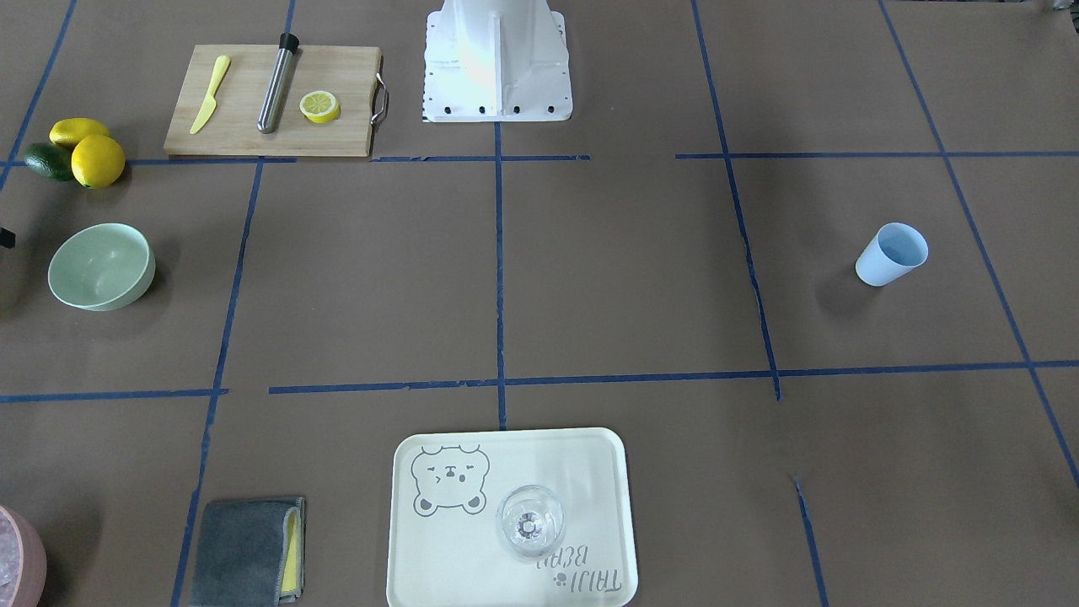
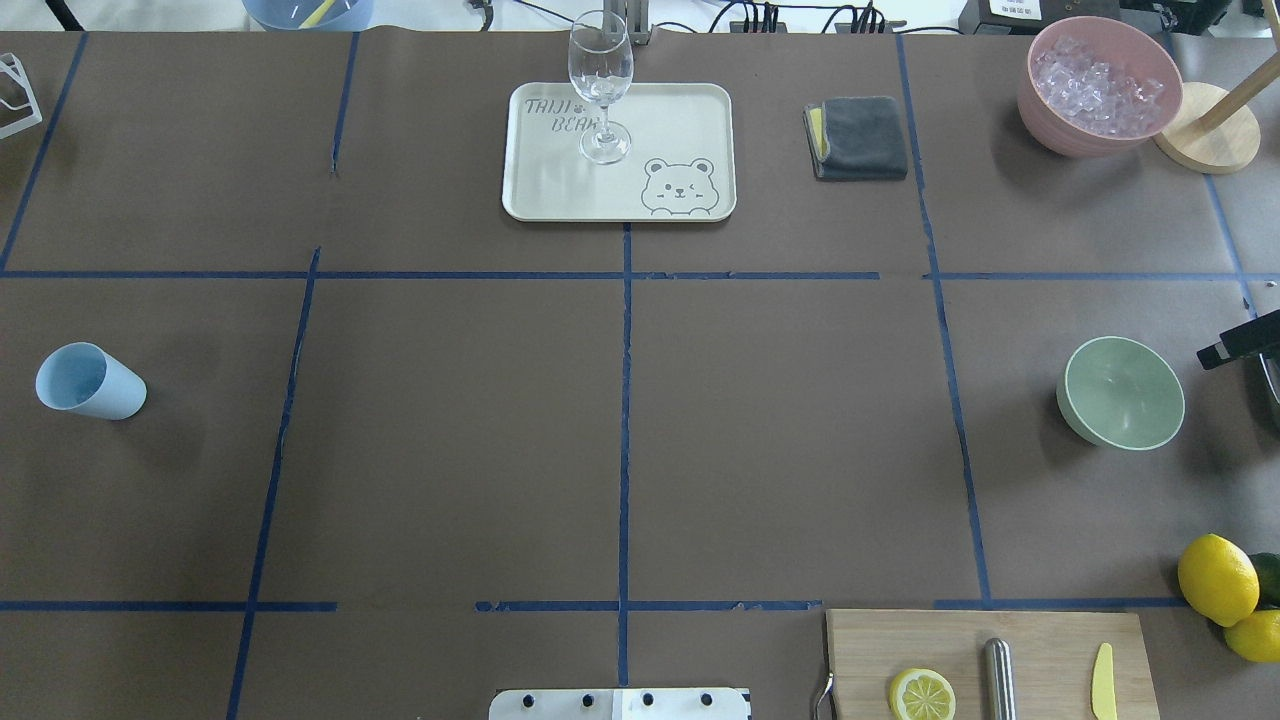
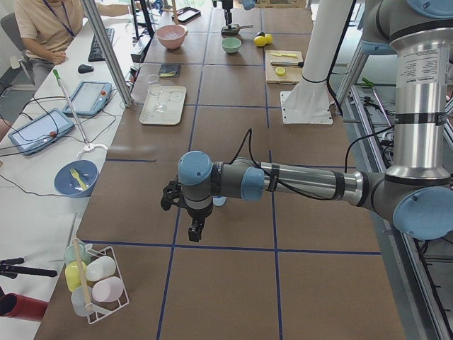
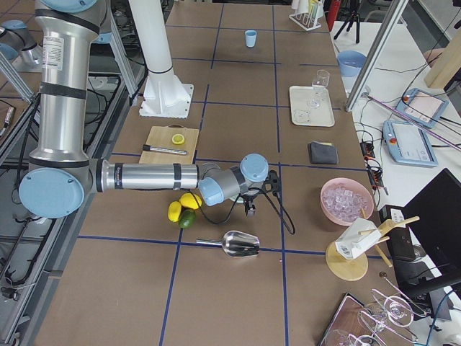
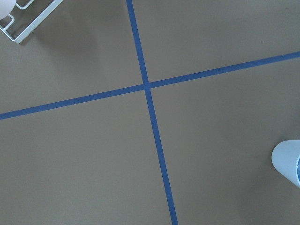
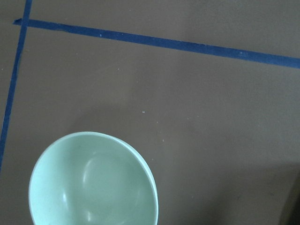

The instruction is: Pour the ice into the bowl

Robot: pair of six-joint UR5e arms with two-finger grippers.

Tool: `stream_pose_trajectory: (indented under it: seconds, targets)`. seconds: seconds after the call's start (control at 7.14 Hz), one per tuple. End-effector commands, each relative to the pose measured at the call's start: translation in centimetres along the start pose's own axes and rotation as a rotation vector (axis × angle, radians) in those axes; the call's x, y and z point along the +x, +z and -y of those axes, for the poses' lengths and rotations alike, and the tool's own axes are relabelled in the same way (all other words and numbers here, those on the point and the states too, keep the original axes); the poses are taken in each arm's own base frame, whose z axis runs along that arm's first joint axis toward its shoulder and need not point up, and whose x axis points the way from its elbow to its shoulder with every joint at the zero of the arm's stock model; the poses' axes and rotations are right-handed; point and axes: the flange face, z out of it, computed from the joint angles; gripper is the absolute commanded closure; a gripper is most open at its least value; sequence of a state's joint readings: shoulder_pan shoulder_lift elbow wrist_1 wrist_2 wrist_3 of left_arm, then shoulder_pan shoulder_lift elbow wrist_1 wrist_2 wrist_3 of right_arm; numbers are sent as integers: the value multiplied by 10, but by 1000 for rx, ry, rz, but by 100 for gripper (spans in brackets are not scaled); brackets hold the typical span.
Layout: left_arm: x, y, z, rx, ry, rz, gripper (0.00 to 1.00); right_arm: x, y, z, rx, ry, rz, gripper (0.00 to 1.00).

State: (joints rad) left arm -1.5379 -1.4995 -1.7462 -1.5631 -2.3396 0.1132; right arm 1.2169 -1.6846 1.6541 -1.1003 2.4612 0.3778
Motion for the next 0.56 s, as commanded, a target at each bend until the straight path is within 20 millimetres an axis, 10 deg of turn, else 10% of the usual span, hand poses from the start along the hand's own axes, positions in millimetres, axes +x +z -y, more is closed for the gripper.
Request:
stream_pose_trajectory:
  seconds: [0.0, 0.42]
  targets:
    - [2, -2, 0, 4, 2, -1, 0, -22, 34, 3, 21, 53, -73, 0]
    - [4, -5, 1, 9, 7, 1, 0, -27, 64, -5, -35, 78, -78, 1]
